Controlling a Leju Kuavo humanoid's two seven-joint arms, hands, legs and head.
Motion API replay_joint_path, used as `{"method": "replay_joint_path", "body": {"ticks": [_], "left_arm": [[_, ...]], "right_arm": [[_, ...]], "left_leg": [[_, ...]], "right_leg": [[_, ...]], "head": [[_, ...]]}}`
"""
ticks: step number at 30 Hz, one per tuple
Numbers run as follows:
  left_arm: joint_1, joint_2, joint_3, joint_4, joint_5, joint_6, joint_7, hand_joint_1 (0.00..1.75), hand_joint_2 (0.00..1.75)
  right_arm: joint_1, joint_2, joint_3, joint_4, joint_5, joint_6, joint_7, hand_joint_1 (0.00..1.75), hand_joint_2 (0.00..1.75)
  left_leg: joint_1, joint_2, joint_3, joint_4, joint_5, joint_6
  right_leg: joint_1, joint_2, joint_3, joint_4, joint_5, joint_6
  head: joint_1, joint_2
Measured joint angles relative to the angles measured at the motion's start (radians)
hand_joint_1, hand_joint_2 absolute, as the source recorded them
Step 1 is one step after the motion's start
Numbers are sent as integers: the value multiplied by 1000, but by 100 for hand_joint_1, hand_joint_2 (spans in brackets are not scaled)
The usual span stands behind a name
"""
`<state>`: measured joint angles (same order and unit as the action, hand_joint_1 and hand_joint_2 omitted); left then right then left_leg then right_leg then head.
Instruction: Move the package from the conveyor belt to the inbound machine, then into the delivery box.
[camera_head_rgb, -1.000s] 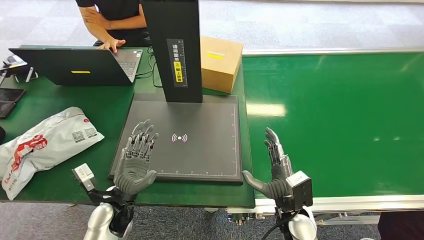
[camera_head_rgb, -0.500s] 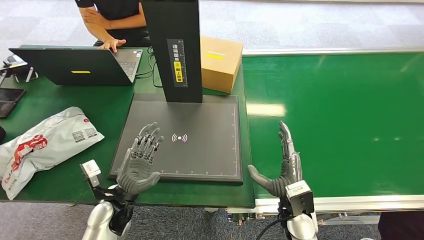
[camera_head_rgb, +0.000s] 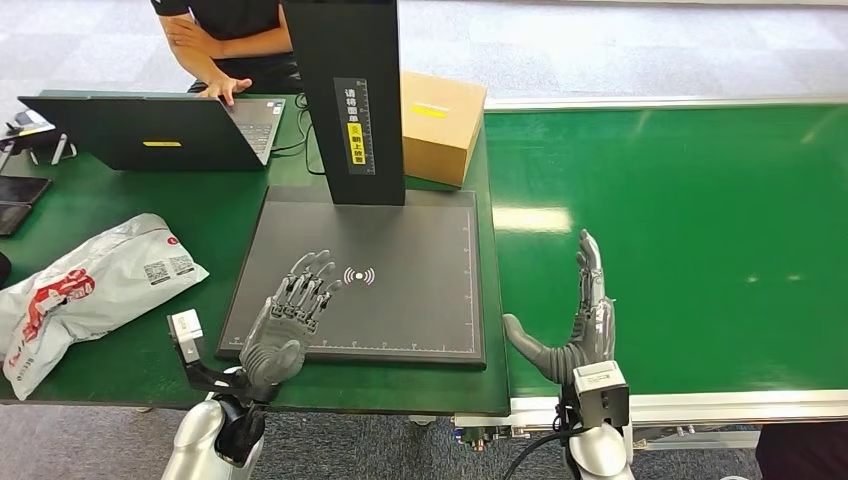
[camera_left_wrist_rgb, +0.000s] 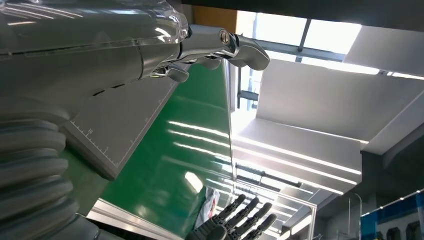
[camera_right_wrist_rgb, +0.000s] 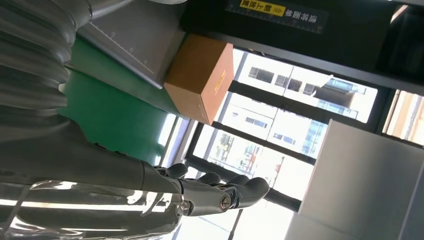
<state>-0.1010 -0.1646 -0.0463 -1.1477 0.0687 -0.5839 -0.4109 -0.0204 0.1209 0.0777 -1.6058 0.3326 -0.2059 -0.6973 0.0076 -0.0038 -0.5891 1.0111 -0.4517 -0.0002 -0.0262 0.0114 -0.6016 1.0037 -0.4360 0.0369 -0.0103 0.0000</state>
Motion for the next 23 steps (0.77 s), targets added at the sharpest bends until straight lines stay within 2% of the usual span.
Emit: {"method": "replay_joint_path", "body": {"ticks": [3,7,23], "left_arm": [[-1,4,-1,2,-26,24,-30,0,175],[-3,11,-1,2,-81,90,-80,0,175],[-3,16,0,1,-101,93,-78,0,175]], "right_arm": [[-2,0,7,4,13,24,0,0,175],[-2,0,10,7,33,30,0,0,175],[-2,0,10,20,67,65,0,0,175]], "left_leg": [[0,0,0,0,0,0],[0,0,0,0,0,0],[0,0,0,0,0,0]], "right_leg": [[0,0,0,0,0,0],[0,0,0,0,0,0],[0,0,0,0,0,0]], "head": [[0,0],[0,0],[0,0]]}}
